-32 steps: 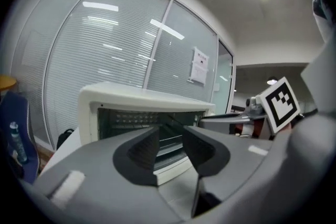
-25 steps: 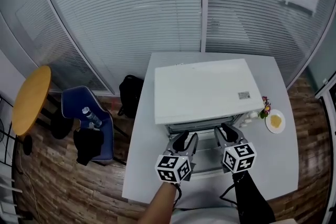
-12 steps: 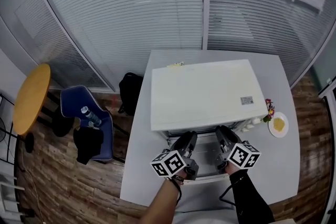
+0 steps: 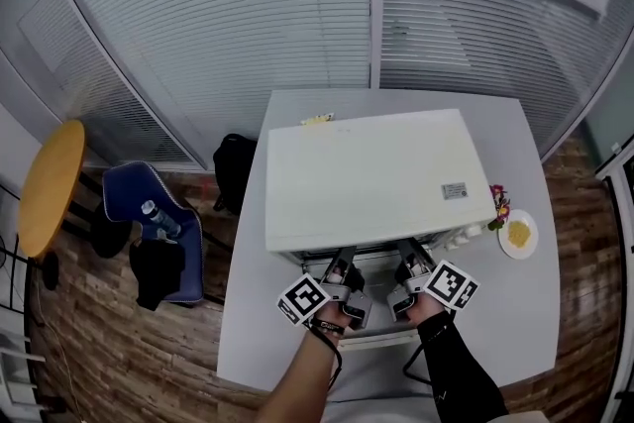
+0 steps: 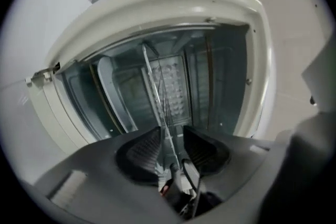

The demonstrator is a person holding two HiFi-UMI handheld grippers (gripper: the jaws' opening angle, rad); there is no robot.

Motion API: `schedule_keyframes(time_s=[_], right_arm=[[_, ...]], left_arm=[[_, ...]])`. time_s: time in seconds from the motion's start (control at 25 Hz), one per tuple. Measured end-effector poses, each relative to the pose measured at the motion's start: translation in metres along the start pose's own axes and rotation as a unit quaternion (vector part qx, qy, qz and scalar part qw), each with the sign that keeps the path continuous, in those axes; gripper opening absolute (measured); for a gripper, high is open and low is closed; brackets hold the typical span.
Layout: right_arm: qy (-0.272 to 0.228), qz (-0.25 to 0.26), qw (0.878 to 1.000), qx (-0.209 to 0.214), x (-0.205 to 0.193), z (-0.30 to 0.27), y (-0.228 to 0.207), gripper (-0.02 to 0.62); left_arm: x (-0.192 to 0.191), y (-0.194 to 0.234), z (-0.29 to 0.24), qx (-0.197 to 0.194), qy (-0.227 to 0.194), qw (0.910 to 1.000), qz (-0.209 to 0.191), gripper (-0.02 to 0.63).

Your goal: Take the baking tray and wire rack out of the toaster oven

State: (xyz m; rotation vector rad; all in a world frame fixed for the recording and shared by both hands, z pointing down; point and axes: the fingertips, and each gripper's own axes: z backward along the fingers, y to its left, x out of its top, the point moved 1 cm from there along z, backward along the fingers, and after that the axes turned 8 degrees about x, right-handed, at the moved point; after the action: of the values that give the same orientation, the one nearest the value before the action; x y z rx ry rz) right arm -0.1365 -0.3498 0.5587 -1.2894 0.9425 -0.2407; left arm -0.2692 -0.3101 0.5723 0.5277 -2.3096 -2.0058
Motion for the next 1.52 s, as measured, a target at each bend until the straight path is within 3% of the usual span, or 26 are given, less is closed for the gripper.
schedule_keyframes(time_s=[0.24,0.28,0.32,0.36,0.48,1.28,1.52], right_arm=[[-0.027,-0.048,0.998,0.010,0.006,-0.011,-0.007,0.092],[-0.030,-0.059,0.998,0.016,0.007,-0.013,-0.008,0.089],[-0.034,-0.073,0.996,0.024,0.006,-0.014,-0.009,0.060],[-0.039,-0.090,0.995,0.033,0.006,-0.015,-0.010,0.040],[-0.053,-0.118,0.991,0.044,0.005,-0.014,-0.013,0.025],[-0.061,-0.120,0.990,0.032,-0.004,0.009,-0.015,0.020],[-0.060,-0.125,0.990,0.027,-0.009,0.021,-0.014,0.020]], left_arm=[[0.014,-0.001,-0.011,-0.009,-0.030,0.9979,0.057,0.192],[0.015,0.002,-0.012,-0.005,-0.032,0.9976,0.062,0.180],[0.015,0.006,-0.013,0.000,-0.034,0.9971,0.069,0.103],[0.015,0.009,-0.013,0.003,-0.036,0.9965,0.076,0.078],[0.015,0.012,-0.012,0.000,-0.043,0.9950,0.091,0.072],[0.002,0.013,0.005,-0.020,-0.039,0.9910,0.126,0.067],[-0.005,0.013,0.015,-0.024,-0.036,0.9918,0.120,0.067]])
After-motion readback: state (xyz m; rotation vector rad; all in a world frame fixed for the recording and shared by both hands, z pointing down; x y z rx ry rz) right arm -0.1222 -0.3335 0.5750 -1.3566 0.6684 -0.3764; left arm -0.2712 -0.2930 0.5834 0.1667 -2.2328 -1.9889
